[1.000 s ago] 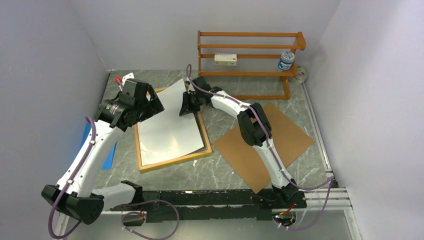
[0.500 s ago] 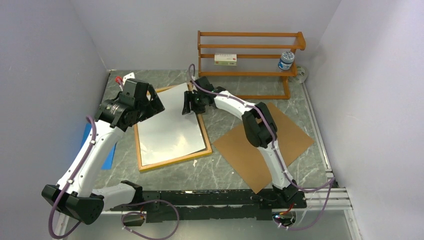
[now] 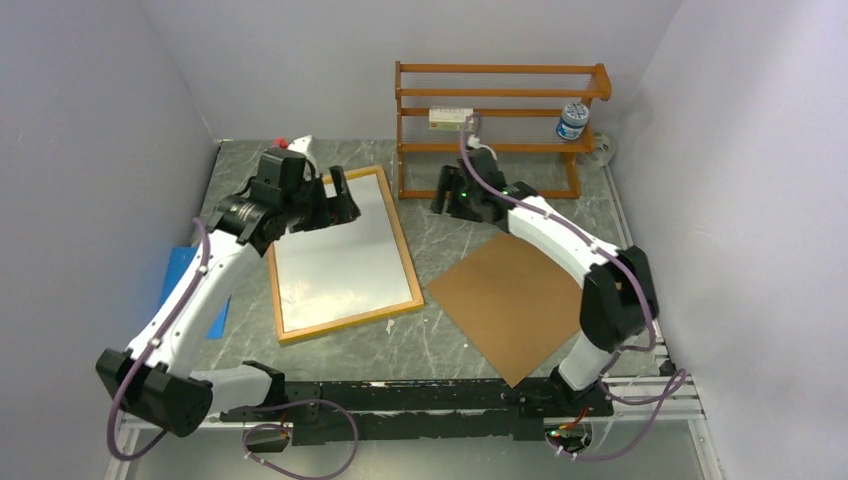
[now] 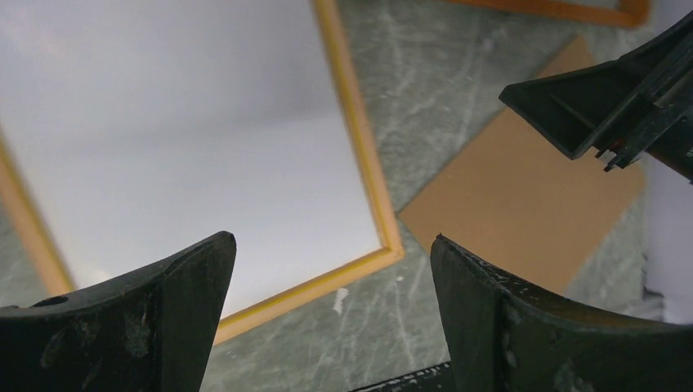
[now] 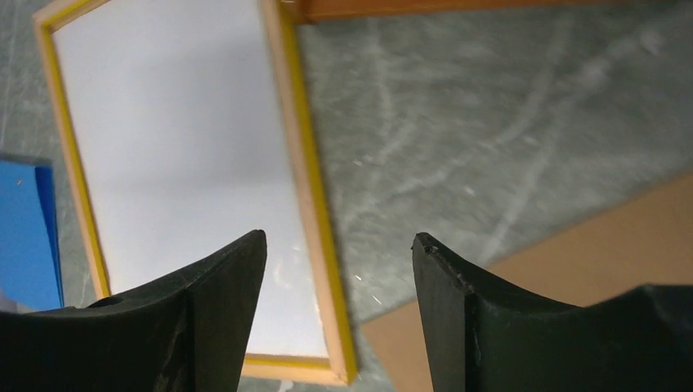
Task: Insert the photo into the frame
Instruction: Move the photo frame item to the center of the board.
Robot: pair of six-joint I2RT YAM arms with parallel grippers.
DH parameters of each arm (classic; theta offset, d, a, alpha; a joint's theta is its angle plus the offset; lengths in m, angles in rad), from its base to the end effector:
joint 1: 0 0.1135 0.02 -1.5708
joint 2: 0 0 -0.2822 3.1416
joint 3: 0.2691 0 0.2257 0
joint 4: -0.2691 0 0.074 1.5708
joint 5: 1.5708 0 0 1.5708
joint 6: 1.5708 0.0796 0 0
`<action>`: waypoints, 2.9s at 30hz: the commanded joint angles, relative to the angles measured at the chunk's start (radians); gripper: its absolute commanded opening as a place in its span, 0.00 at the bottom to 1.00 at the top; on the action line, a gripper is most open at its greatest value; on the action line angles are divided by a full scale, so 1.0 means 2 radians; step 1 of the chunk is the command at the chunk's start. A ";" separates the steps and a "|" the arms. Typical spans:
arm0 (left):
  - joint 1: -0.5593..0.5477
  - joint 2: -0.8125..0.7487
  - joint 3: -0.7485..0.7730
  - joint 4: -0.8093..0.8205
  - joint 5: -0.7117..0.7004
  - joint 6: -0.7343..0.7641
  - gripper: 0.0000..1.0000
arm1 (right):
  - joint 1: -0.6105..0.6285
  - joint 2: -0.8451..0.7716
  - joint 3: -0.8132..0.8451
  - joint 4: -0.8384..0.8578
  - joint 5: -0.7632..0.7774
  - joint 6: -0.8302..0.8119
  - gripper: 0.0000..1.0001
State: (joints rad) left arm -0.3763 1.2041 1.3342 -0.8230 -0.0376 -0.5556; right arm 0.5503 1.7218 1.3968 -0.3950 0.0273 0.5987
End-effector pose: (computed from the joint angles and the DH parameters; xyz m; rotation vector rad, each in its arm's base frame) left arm 0.2289 -0.0872 0.3666 -0.2264 2.2921 -0.4471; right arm 0.3449 0.2090 0.2786 0.0716 2.3546 0.5530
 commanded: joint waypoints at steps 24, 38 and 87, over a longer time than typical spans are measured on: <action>-0.191 0.446 0.209 0.132 0.148 0.093 0.94 | -0.241 -0.337 -0.381 -0.280 0.146 0.255 0.97; -0.192 0.516 0.194 0.145 0.178 0.099 0.94 | -0.262 -0.317 -0.455 -0.209 0.078 0.284 0.99; -0.179 0.392 0.152 0.076 0.265 0.071 0.79 | -0.216 -0.389 -0.488 -0.120 -0.053 0.303 0.86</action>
State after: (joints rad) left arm -0.7170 2.0743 1.6836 -0.6361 0.4755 -0.3801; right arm 0.0589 0.9165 0.4408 -0.8005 0.0647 1.1198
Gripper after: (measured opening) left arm 0.795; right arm 0.866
